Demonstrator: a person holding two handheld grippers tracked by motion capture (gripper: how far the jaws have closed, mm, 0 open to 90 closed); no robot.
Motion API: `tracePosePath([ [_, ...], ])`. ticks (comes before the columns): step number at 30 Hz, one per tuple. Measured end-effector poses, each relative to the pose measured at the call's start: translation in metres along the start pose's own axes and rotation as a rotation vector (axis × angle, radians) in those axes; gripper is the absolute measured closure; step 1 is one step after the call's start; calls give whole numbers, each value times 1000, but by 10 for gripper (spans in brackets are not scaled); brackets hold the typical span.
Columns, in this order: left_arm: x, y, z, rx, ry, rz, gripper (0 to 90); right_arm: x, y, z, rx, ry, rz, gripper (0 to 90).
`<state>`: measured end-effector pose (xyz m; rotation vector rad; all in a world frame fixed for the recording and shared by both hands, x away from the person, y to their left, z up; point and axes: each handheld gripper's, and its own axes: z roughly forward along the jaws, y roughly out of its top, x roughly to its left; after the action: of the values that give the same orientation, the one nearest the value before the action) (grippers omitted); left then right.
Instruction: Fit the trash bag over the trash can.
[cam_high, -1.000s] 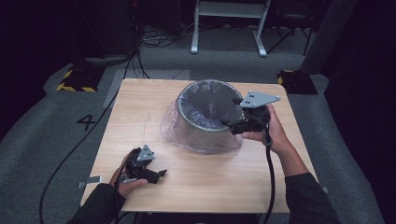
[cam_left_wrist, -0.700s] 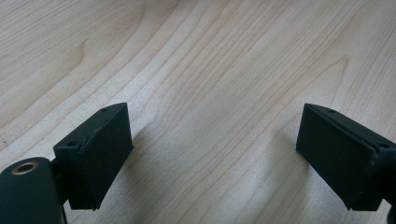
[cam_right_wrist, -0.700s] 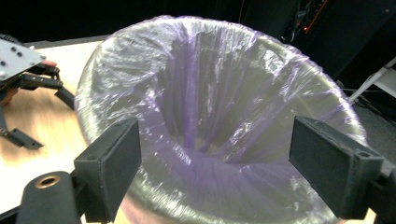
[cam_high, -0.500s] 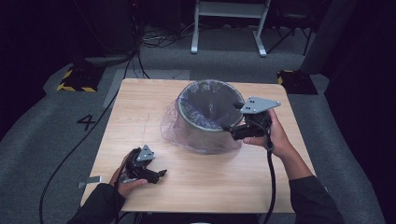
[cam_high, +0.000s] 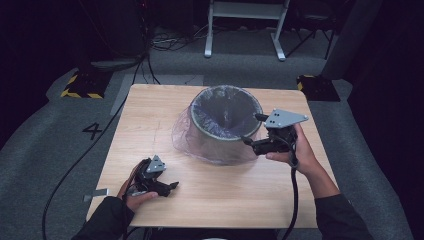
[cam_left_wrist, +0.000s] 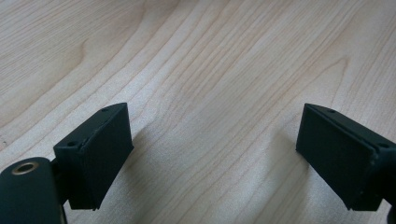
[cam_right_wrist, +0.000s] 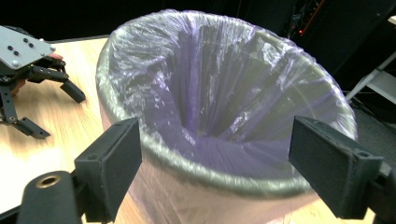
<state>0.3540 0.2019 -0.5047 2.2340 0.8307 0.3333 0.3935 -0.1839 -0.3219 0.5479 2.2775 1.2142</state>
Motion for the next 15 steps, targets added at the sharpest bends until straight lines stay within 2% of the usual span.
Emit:
tracePosePath([
  [5, 0, 0, 0, 0, 0, 0, 102, 0, -7, -7, 1, -9, 3, 172],
  [15, 0, 0, 0, 0, -1, 0, 102, -1, -20, -18, 28, -63, -14, 171],
])
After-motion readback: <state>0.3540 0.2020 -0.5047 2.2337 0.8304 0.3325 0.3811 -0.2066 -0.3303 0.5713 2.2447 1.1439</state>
